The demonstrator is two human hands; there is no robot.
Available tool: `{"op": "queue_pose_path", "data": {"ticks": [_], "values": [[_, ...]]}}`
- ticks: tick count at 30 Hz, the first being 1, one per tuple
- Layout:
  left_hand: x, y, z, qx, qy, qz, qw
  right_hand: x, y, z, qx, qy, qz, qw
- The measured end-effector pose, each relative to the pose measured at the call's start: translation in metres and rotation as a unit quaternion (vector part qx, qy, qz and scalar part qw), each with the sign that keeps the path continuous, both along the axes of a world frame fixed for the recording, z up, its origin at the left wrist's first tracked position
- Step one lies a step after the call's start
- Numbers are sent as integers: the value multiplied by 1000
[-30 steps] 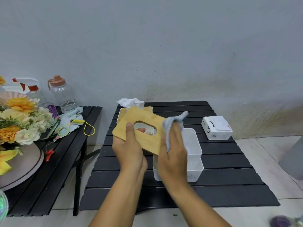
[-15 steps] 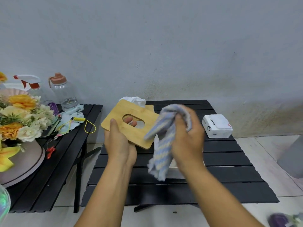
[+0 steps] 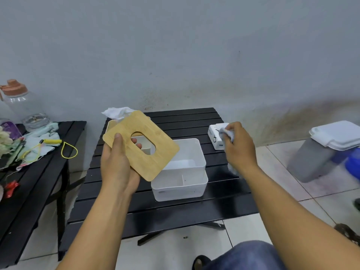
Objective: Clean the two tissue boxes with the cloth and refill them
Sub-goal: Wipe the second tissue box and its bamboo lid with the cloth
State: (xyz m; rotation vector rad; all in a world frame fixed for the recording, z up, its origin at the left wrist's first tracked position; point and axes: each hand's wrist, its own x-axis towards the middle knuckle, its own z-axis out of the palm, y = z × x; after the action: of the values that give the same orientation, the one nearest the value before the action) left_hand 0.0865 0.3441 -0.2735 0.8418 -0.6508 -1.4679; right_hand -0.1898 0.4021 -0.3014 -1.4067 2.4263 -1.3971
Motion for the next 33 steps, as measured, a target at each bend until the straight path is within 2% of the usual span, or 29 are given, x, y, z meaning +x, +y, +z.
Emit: {"op": "queue_pose_path", "data": {"ticks": [3, 8, 10, 12, 15, 19, 25, 29, 33], "values": [[-2, 0, -2, 1, 0, -5, 1000, -1, -2, -45, 137, 90, 13, 986], [0, -2, -3, 30, 14, 0, 999, 7, 3, -75, 319, 132, 69, 936], [1, -2, -3, 42, 27, -4, 999, 11, 3, -75, 350, 151, 73, 922], [0, -1, -3, 50, 33, -6, 998, 15, 2, -72, 359, 129, 76, 921], [-2, -2, -4, 37, 33, -14, 999, 18, 2, -64, 351, 105, 56, 929], [-2, 1, -5, 44, 30, 11, 999, 18, 5, -54, 358, 136, 7, 924], [3, -3, -8, 67, 14, 21, 997, 10, 13, -52, 337, 66, -30, 939], [3, -4, -10, 77, 20, 18, 997, 15, 7, -42, 215, 43, -62, 974], [10, -9, -11, 89, 11, 21, 996, 28, 6, -18, 63, -70, -60, 994]]}}
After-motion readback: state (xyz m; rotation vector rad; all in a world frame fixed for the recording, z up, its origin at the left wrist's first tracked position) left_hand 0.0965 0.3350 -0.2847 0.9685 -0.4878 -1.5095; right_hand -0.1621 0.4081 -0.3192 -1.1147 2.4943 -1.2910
